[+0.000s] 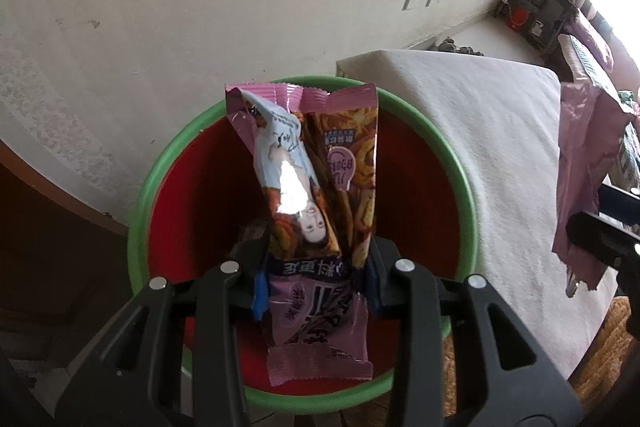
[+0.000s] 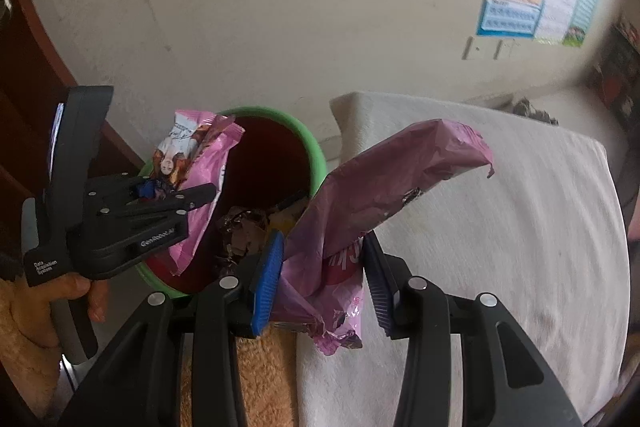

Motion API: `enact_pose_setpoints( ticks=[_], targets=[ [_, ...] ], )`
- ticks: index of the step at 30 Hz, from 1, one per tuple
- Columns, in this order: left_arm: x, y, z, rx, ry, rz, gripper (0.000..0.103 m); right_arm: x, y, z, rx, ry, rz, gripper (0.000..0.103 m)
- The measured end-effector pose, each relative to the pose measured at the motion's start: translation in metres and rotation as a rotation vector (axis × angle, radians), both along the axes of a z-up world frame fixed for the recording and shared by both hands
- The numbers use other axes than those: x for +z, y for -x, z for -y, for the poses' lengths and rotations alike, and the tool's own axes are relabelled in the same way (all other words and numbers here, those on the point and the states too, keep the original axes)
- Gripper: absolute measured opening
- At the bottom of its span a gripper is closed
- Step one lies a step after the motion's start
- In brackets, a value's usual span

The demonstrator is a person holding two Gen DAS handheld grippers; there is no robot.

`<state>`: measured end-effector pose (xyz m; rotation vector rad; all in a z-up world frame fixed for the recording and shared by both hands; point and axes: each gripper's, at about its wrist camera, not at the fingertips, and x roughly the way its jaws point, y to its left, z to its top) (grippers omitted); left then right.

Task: Collect trash
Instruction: 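Carry the snack packet and pink bag over the bucket and open both grippers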

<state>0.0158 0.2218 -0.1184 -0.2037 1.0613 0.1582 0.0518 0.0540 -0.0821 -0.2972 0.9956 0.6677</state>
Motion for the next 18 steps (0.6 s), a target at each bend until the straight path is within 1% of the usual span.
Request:
enact_pose_setpoints(
  ticks=[3, 8, 15, 18],
  targets=[
    [-0.003, -0.002, -0.008, 0.009, -0.007, -0.008, 0.035, -0.001, 0.005, -0.017, 0.058, 0.016, 0.019, 0.041],
    [-0.008, -0.005, -0.016, 0.025, -0.009, -0.023, 0.035, -0.003, 0.012, -0.033, 0.127, 0.038, 0.049, 0.041],
    [-0.015, -0.006, -0.023, 0.045, -0.003, -0.037, 0.035, -0.012, 0.007, -0.038, 0.152, 0.059, 0.043, 0.041],
    [-0.017, -0.008, -0.025, 0.056, -0.006, -0.042, 0.037, -0.014, 0.006, -0.042, 0.161, 0.076, 0.05, 0.041]
  ],
)
